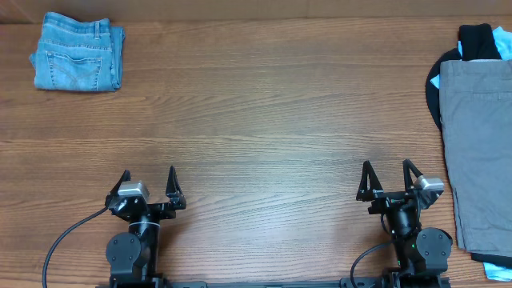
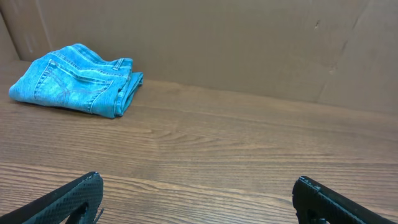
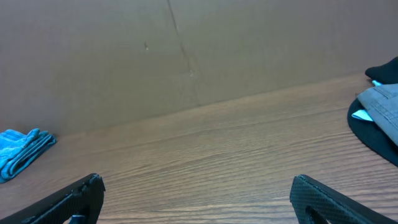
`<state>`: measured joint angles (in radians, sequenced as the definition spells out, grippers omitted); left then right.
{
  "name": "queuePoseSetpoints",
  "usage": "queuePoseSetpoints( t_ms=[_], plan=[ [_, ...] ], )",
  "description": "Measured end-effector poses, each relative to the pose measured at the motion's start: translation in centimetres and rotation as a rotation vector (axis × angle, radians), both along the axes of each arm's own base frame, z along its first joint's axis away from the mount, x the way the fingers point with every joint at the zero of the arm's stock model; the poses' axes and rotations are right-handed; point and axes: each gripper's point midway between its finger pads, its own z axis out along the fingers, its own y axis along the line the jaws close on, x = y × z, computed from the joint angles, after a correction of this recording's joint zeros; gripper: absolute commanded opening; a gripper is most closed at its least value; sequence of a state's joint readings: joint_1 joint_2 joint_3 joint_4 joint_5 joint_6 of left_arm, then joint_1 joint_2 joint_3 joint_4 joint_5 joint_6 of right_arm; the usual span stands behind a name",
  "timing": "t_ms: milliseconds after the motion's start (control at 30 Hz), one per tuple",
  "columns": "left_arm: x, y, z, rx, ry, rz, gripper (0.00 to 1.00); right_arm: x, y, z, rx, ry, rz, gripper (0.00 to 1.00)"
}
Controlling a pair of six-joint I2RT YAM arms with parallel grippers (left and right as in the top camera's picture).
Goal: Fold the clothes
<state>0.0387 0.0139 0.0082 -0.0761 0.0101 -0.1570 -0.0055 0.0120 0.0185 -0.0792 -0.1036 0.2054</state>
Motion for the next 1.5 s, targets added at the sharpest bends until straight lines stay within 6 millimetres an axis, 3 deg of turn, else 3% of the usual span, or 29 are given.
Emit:
queuePoseSetpoints(
  t_ms=[667, 1200, 1267, 1433, 1500],
  plan=[
    [0.0, 0.0, 0.0, 0.0, 0.0, 0.0, 1.0, -0.1, 0.4, 0.0, 0.03, 0.002, 0.025, 1.0],
    [0.0, 0.0, 0.0, 0.0, 0.0, 0.0, 1.0, -0.3, 1.6, 0.3, 0.55, 0.08, 0.088, 1.0],
    [0.0, 0.0, 0.0, 0.0, 0.0, 0.0, 1.0, -0.4, 2.2, 0.7, 0.57, 0.079, 0.123, 1.0],
    [0.0, 0.0, 0.0, 0.0, 0.0, 0.0, 1.0, -1.1, 3.5, 4.1, 0.498, -0.052, 0.241, 1.0],
    [0.0, 0.0, 0.0, 0.0, 0.0, 0.0, 1.0, -1.2, 3.7, 4.2, 0.466, -0.06, 0.251, 1.0]
  ],
)
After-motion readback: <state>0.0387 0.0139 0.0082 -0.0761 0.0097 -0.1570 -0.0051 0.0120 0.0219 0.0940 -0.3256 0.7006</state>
